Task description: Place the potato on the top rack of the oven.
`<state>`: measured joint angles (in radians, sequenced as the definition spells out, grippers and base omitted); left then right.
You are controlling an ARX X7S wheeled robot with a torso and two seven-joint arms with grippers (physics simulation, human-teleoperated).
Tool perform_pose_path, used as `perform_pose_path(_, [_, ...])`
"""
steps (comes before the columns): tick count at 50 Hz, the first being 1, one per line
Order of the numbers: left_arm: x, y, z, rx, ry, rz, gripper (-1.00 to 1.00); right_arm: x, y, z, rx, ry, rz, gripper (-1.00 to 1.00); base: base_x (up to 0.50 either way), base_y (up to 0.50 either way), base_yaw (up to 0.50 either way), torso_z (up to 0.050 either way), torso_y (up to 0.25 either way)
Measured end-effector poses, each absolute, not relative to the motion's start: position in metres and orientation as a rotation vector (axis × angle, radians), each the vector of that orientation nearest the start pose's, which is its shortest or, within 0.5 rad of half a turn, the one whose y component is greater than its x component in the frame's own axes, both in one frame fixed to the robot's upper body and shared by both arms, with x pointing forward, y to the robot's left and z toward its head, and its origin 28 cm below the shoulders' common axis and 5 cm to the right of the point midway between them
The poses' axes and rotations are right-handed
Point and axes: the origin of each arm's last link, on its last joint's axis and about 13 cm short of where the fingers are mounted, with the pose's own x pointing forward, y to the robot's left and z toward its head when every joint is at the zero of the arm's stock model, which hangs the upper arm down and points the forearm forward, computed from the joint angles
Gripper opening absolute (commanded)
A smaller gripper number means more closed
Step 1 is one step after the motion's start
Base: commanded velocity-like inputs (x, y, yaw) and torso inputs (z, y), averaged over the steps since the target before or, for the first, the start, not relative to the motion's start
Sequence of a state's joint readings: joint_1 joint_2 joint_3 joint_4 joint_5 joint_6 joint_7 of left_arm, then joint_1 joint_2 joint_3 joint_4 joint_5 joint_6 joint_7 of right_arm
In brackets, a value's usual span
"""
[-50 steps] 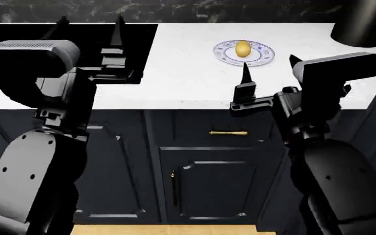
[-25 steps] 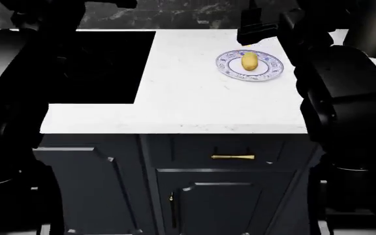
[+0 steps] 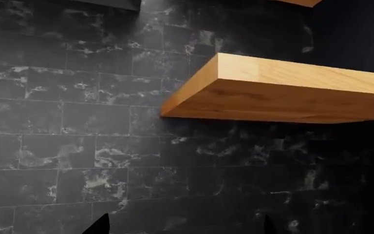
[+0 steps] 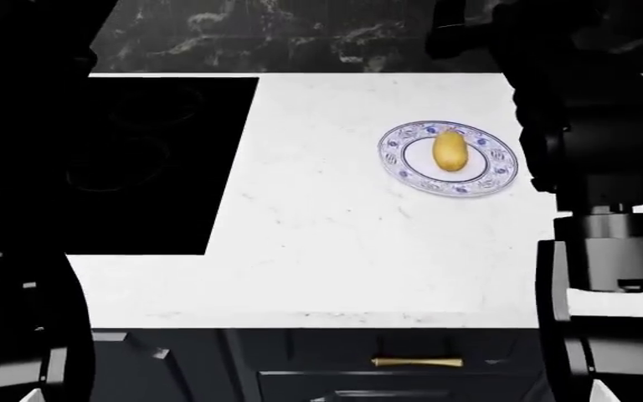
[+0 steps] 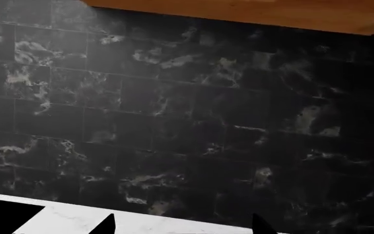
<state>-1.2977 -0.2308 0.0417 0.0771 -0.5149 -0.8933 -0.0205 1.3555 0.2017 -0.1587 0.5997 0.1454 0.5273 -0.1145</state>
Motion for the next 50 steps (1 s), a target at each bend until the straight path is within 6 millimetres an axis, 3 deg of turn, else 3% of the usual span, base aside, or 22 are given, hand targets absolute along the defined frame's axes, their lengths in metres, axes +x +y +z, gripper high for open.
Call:
perform_pose_path(22, [0.325,0.237,0.365,-0.089,-0.353,-0.277,1.0,0.429,-0.16,0.284,-0.008,0.05,0.057,1.0,0.05,0.0,0.0,0.0,0.001])
perform_pose_path(50, [0.322,0.248,0.361,-0.119,-0.199,-0.268,1.0,0.423,-0.157,0.24,0.064,0.361,0.055,1.0,0.0,0.0,0.0,0.0,0.0])
